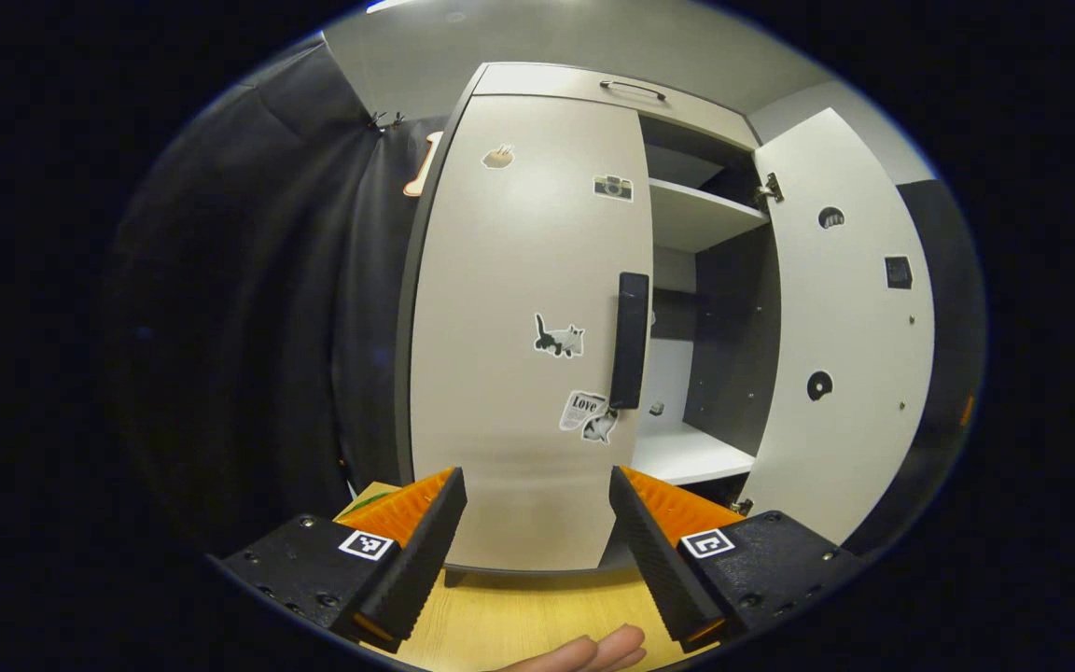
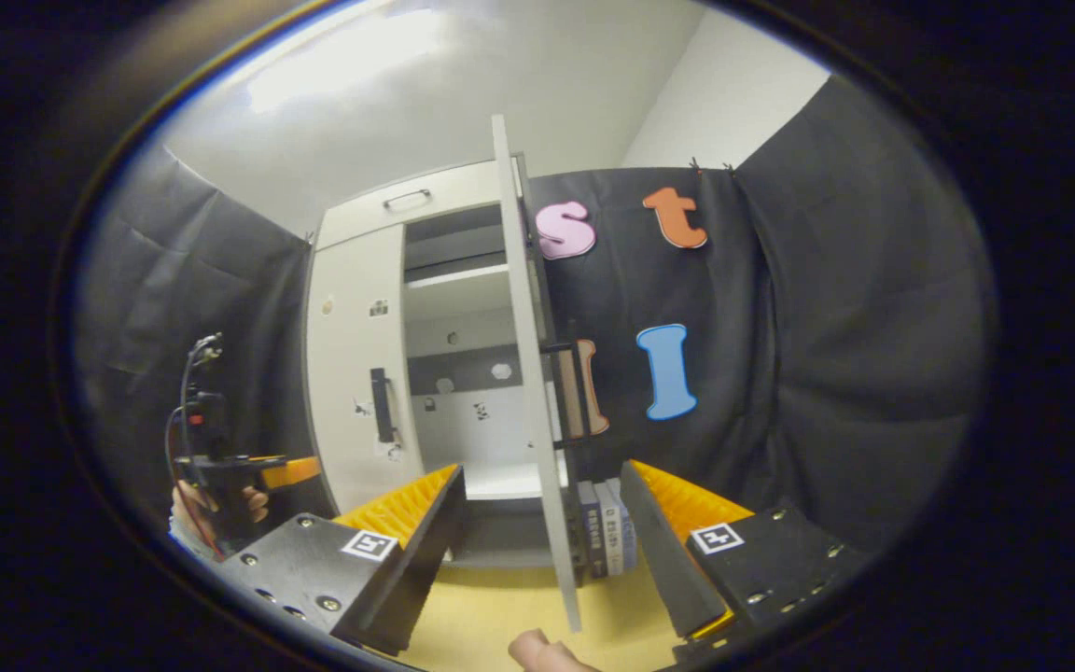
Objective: Open the right door of the double-door shoe cabinet with the right hand, and open the left door with the left hand.
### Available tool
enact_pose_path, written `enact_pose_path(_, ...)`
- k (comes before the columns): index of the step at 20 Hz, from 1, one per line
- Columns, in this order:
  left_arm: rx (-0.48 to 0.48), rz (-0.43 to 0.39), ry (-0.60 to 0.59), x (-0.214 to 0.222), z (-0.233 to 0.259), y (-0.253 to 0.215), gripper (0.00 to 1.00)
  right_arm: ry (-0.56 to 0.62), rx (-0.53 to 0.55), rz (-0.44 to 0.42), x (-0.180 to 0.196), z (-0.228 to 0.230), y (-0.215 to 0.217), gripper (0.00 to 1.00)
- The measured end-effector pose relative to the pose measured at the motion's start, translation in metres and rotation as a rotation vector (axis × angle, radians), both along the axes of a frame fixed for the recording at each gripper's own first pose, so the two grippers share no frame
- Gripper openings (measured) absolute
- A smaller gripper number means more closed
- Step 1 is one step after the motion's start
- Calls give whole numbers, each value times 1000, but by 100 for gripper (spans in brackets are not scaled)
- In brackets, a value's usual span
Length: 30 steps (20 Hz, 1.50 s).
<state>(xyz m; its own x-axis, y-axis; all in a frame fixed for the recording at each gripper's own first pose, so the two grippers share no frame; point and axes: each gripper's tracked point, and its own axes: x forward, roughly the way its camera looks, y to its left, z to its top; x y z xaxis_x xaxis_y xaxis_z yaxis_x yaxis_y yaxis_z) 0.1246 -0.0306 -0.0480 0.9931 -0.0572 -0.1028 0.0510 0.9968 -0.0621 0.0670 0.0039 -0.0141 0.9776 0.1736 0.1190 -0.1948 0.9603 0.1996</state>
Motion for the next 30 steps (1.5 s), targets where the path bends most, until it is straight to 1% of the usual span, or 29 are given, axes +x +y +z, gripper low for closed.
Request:
enact_pose_path(1, 1, -1, -2, 9, 4, -1, 96, 3, -18, -14, -6, -7, -1, 98)
enact_pose_path(3, -9, 20, -12, 26, 15, -1, 96, 12, -51, -53, -17, -22, -3, 98)
enact_pose_path(4, -7, 17, -18, 34, 21, -4, 95, 20, -59, -63, -22, -28, -2, 93)
enact_pose_path(5, -6, 12, -25, 44, 26, -10, 96, 30, -65, -74, -25, -35, -1, 98)
enact_pose_path(8, 15, -14, -53, 68, 43, -32, 96, 66, -91, -114, -36, -57, -7, 98)
enact_pose_path(9, 27, -4, -64, 77, 48, -35, 96, 71, -93, -129, -38, -63, -8, 98)
enact_pose_path(12, 68, -11, -98, 103, 59, -57, 96, 67, -78, -122, -52, -66, -4, 98)
enact_pose_path(14, 77, 41, -129, 119, 67, -61, 95, 53, -42, -115, -62, -64, -4, 98)
enact_pose_path(15, 91, 39, -127, 127, 68, -68, 95, 46, -37, -105, -68, -63, 0, 94)
enact_pose_path(17, 136, 1, -119, 143, 67, -86, 95, 26, -39, -105, -79, -60, -2, 94)
enact_pose_path(18, 139, -8, -94, 151, 61, -90, 93, 18, -36, -108, -84, -58, -4, 94)
enact_pose_path(19, 128, -1, -55, 156, 52, -90, 90, 15, -33, -110, -87, -58, -4, 99)
enact_pose_path(20, 115, 40, -23, 153, 49, -85, 86, 10, -25, -109, -92, -58, -5, 98)
enact_pose_path(21, 107, 50, -58, 159, 57, -85, 82, 5, -14, -106, -96, -59, -4, 98)
enact_pose_path(22, 117, 55, -64, 159, 59, -85, 73, 1, -5, -105, -100, -59, -5, 98)
enact_pose_path(23, 129, 59, -76, 158, 60, -81, 71, 0, 1, -105, -100, -59, -4, 98)
enact_pose_path(24, 109, 61, -98, 162, 64, -83, 53, -1, 0, -99, -104, -60, -3, 98)
enact_pose_path(25, 120, 61, -82, 158, 59, -82, 34, -4, -3, -88, -107, -61, 0, 100)
enact_pose_path(27, 164, 61, -73, 159, 60, -82, 34, -11, 3, -89, -112, -60, 0, 98)
enact_pose_path(28, 166, 56, -59, 159, 59, -81, 34, -14, 10, -87, -114, -58, 0, 98)
enact_pose_path(30, 128, 42, -38, 158, 58, -81, 30, -15, 23, -80, -114, -57, 6, 98)
